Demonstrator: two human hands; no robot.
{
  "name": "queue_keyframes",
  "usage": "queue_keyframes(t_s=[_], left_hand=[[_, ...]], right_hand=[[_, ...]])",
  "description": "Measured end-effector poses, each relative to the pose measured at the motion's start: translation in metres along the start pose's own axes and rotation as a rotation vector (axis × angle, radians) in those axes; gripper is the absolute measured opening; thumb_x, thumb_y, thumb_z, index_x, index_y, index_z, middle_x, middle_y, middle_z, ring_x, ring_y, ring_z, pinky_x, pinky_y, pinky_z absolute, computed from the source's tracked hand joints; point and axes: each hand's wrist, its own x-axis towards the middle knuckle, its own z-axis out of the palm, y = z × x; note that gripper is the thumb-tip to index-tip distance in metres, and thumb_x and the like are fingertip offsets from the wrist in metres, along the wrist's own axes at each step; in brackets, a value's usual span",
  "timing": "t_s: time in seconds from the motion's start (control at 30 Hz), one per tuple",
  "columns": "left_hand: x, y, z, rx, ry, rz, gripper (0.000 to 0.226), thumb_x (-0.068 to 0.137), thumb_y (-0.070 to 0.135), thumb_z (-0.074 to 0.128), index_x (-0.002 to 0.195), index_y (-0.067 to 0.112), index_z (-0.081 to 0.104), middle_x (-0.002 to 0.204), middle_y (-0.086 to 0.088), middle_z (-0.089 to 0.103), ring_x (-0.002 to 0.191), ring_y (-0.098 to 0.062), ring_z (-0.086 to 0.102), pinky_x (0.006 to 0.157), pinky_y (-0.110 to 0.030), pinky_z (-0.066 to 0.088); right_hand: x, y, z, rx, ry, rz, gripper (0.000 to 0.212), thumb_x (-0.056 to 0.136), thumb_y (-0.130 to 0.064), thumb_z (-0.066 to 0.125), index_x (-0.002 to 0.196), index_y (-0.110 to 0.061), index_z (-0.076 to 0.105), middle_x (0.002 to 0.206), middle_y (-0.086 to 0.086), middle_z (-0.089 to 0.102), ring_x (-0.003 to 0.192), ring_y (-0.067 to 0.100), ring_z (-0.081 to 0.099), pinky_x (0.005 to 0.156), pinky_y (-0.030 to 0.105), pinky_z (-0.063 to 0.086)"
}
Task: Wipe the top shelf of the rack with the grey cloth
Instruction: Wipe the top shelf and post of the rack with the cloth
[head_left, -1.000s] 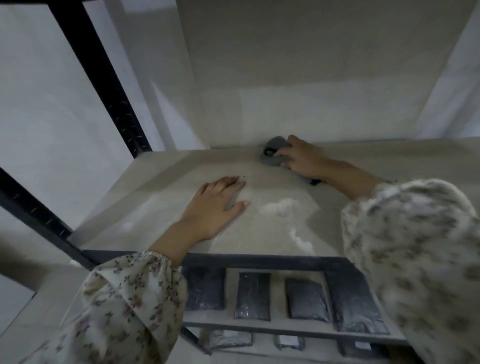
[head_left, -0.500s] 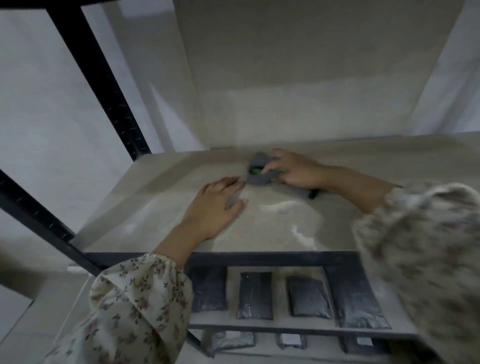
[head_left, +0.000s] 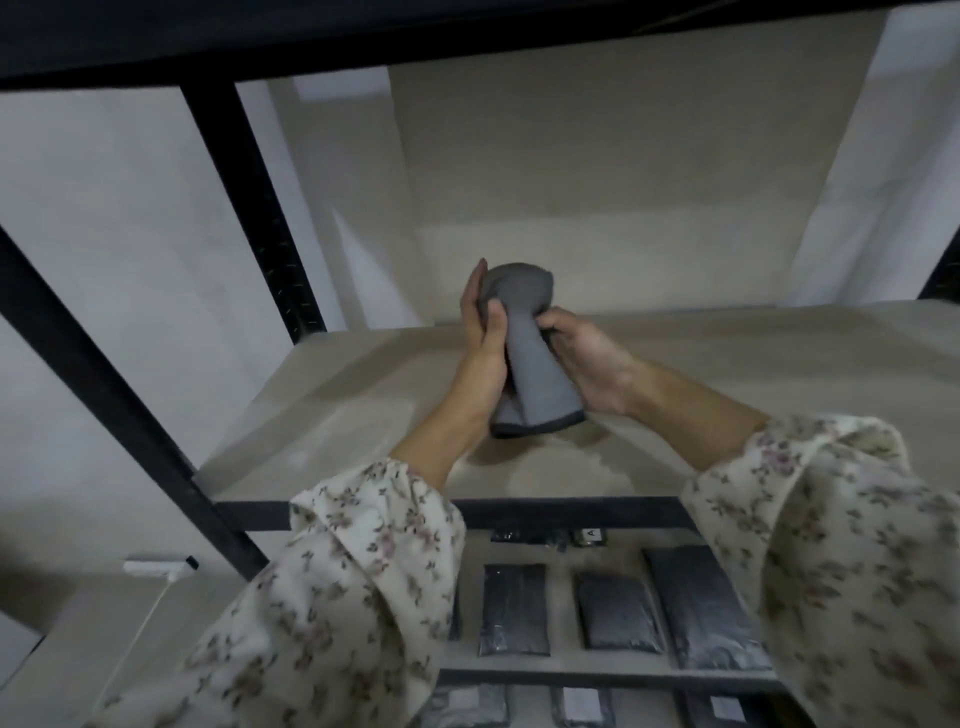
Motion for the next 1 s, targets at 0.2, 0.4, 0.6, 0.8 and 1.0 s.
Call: queue_keyframes(t_s=[0.2, 0.4, 0.6, 0.8, 1.0], left_hand=[[0.007, 0.008, -0.029, -0.092, -0.043, -0.109, 0.057, 0.092, 0.011, 0.054, 0.14, 0.027, 0.027, 0.133, 0.002, 0.038, 0.114, -0.012, 0.05, 0.092, -0.024, 0.05], [0.042, 0.006, -0.05, 1.006, -0.386, 0.306, 0.07, 0.085, 0.029, 0.064, 0.139, 0.023, 0.019, 0.109, -0.005, 0.055, 0.078, -0.017, 0.057, 0.063, -0.029, 0.045], [0.051, -0.049, -0.048, 1.237, -0.691, 0.012, 0.059, 0.094, 0.043, 0.045, 0.144, 0.023, 0.023, 0.144, -0.012, 0.039, 0.128, -0.029, 0.04, 0.105, -0.036, 0.035], [0.056, -0.064, -0.041, 1.269, -0.597, 0.179, 0.042, 0.094, 0.022, 0.046, 0.136, 0.015, 0.045, 0.128, -0.019, 0.053, 0.115, -0.034, 0.048, 0.098, -0.038, 0.039], [-0.003, -0.043, -0.05, 1.073, -0.739, 0.367, 0.029, 0.087, 0.011, 0.056, 0.115, 0.01, 0.062, 0.106, -0.01, 0.065, 0.097, -0.021, 0.056, 0.088, -0.032, 0.042]], right_hand=[[0.014, 0.003, -0.002, -0.628, 0.351, -0.142, 0.019, 0.085, -0.03, 0.063, 0.086, -0.025, 0.045, 0.093, 0.003, 0.049, 0.082, 0.016, 0.051, 0.059, 0.022, 0.042], [-0.037, 0.021, -0.065, -1.296, 0.43, -0.088, 0.029, 0.07, -0.064, 0.044, 0.086, -0.041, 0.05, 0.109, 0.006, 0.049, 0.109, 0.03, 0.047, 0.098, 0.049, 0.04], [-0.106, 0.052, -0.082, -1.652, 0.285, -0.09, 0.097, 0.063, -0.09, 0.004, 0.134, -0.034, 0.039, 0.13, -0.005, 0.038, 0.112, 0.01, 0.027, 0.095, 0.028, 0.019], [-0.112, 0.054, -0.09, -1.71, 0.255, -0.103, 0.097, 0.065, -0.087, -0.007, 0.14, -0.038, 0.031, 0.141, -0.005, 0.033, 0.125, 0.011, 0.021, 0.099, 0.024, 0.015], [-0.116, 0.053, -0.088, -1.812, 0.192, -0.082, 0.1, 0.064, -0.09, 0.0, 0.145, -0.035, 0.021, 0.146, 0.0, 0.026, 0.13, 0.017, 0.021, 0.109, 0.035, 0.019]])
